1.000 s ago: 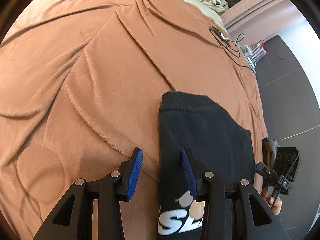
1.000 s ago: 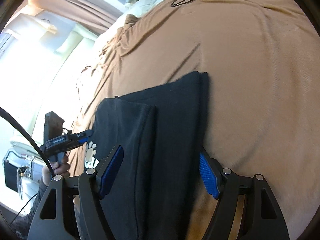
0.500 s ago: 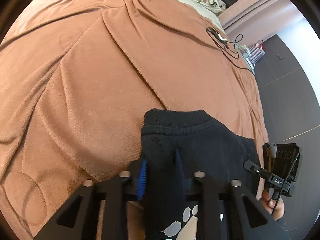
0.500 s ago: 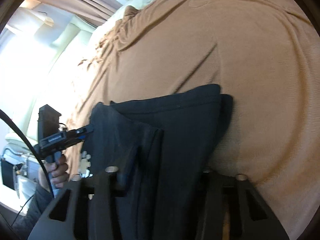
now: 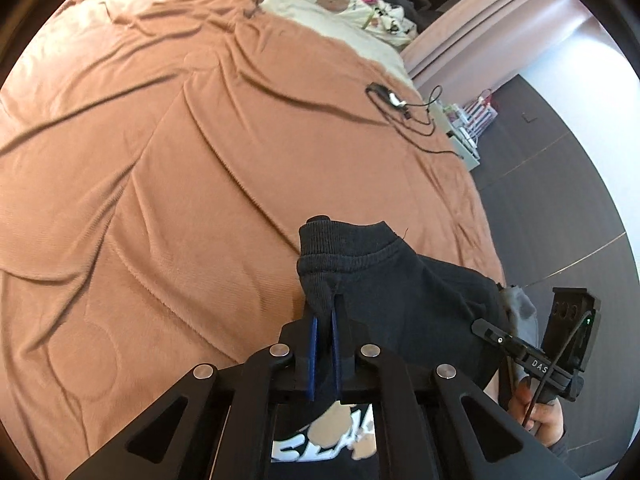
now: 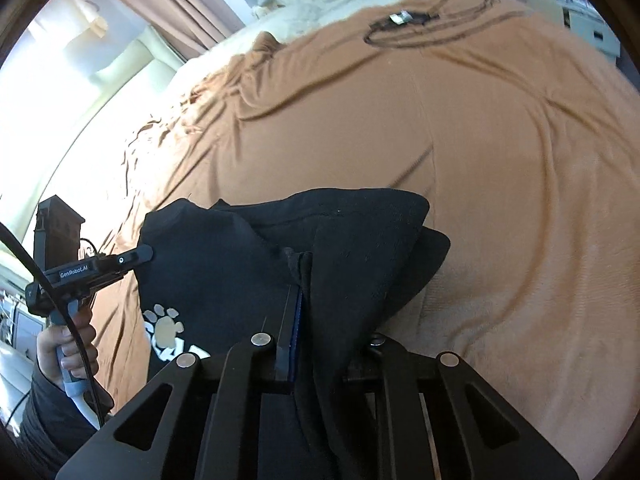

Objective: Fold small clothes
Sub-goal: 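Lift the gripped folded shirt up off the bed with both tools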

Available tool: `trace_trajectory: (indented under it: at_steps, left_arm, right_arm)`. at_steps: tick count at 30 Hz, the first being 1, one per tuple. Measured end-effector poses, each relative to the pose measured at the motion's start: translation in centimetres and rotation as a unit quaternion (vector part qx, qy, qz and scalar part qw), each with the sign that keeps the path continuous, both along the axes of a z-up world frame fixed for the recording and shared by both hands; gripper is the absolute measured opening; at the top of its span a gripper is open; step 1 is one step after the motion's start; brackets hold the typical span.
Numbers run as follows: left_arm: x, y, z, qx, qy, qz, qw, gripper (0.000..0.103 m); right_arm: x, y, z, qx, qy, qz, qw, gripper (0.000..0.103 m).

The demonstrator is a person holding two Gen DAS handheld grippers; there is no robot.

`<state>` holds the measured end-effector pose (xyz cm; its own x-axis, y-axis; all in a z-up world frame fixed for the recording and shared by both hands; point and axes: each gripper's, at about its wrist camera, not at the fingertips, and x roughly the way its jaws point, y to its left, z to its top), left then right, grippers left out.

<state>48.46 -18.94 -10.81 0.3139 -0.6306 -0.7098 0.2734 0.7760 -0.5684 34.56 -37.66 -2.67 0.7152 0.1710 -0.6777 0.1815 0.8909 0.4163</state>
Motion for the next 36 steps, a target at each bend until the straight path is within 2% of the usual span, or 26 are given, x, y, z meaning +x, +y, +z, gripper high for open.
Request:
trace_trajectory:
  at_steps: [9, 19, 28, 36]
  left_arm:
    - [-3.7, 1.3, 4.6, -0.018, -0.038, 0.003, 0.9991, 0.006]
    - [-9.1, 3.2, 10.3, -0.037, -0.082, 0.007, 0.9959, 0.005]
    - [-15.2, 5.8, 15.9, -0.063, -0.128, 0.017, 0.9896, 0.005]
    - [-19.4, 8.2, 20.5, -0.057, -0.164, 0.045, 0.9839, 0.005]
  right_arm:
    - [-4.7, 3.2, 3.5, -0.035, -0.042, 0.002, 0.999, 0.011]
    - [-12.7, 6.6, 6.8, -0.061, -0.095, 0.0, 0.994, 0.01]
    - [-19.7, 10.2, 9.8, -0.088, -0.136, 0.002, 0.987, 0.01]
    - [-24.8, 13.5, 12.3, -0.104, -0.187, 0.032, 0.976, 0.01]
